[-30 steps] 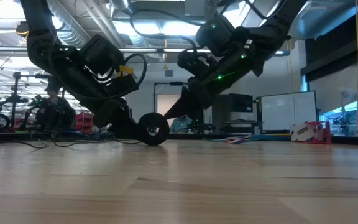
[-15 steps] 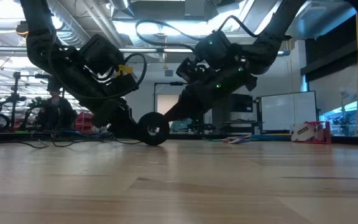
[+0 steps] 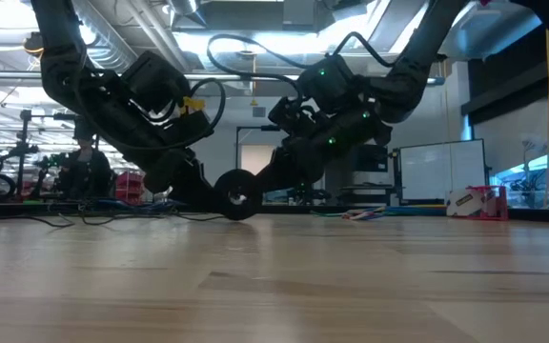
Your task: Coiling cords
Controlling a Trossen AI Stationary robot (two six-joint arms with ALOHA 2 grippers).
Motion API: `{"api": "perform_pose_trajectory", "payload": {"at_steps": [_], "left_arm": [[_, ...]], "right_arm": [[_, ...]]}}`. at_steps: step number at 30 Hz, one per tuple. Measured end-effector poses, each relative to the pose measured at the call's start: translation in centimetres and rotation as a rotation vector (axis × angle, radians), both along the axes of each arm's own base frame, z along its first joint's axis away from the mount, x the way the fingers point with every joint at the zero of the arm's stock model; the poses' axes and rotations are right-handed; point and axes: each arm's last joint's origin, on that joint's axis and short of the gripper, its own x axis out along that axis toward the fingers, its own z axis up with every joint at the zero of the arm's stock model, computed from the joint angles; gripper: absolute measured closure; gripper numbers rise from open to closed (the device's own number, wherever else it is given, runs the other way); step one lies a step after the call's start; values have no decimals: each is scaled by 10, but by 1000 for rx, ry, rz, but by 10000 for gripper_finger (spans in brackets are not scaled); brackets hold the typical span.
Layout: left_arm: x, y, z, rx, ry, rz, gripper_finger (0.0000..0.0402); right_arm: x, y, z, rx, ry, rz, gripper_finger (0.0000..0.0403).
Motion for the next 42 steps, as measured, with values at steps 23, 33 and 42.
{"api": "perform_pose_trajectory", "payload": {"at_steps": [23,33,42], "left_arm": [[0,-1,0,-10,5,31,190],[-8,-4,26,-26,-35,31,137],[-15,-6,68,95,-211,-19,137]], "right_arm": [[-1,-1,-3,-30,39,-38,264],[-2,-1,-3,-40,41,-33,264],[-1,-1,-3,-39,39,-35,264]]}}
